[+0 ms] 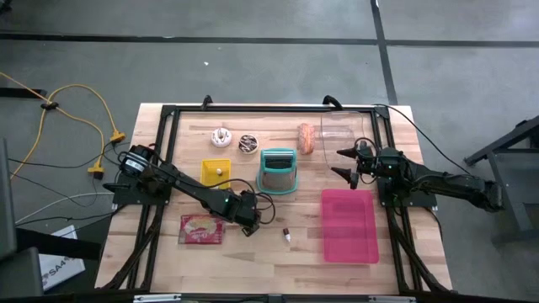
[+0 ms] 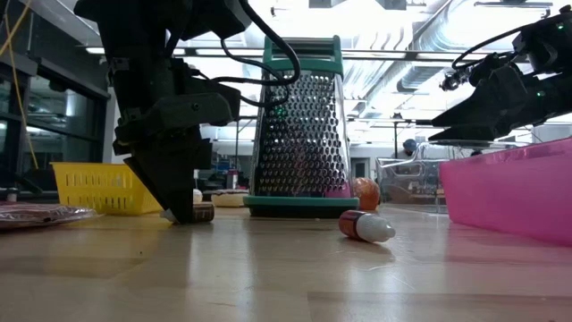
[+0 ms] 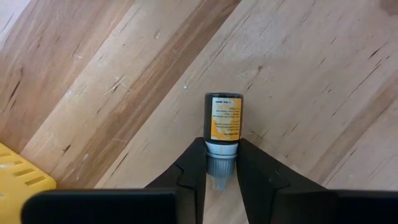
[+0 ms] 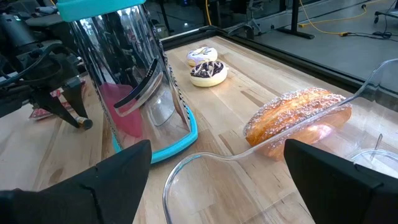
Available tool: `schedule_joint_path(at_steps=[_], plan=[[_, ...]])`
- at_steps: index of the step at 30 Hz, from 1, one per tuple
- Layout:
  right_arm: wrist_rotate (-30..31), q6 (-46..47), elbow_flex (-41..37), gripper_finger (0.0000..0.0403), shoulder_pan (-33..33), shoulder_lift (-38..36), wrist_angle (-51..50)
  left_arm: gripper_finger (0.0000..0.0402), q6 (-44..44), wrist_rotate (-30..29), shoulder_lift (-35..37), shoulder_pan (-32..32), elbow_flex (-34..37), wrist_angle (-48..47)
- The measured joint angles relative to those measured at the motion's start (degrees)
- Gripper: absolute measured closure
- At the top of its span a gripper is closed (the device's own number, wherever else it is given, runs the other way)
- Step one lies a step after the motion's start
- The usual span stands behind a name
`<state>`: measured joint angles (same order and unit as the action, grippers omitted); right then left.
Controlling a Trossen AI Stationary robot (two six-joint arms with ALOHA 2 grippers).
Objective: Pick & Place Food Item
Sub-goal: Put the yellow food coloring bottle into the yellow bin
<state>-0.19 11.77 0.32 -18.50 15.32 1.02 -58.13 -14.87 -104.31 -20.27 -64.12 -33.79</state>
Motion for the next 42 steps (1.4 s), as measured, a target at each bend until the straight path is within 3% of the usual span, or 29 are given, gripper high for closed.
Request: schedule_joint_path(at_steps=[9,24,33,42], plan=[[0.0,0.0,0.0,0.0046,0.0,0.0,0.0,0.0343,-0.3,0.5,0.4,0.0,0.0,0.0],[0.0,0.0,0.0,0.0046,0.0,0.0,0.0,0.0342,2.8,-0.6,12.1,0.0,0.1,-7.1],[0.0,0.0,0.0,0.0046,0.0,0.0,0.0,0.0342,2.8,-1.0,12.9,0.0,0.0,-8.5],[0.0,0.0,0.0,0.0046,0.0,0.0,0.0,0.0341,-2.6,-3.8,15.3,1.4,0.0,-14.6]])
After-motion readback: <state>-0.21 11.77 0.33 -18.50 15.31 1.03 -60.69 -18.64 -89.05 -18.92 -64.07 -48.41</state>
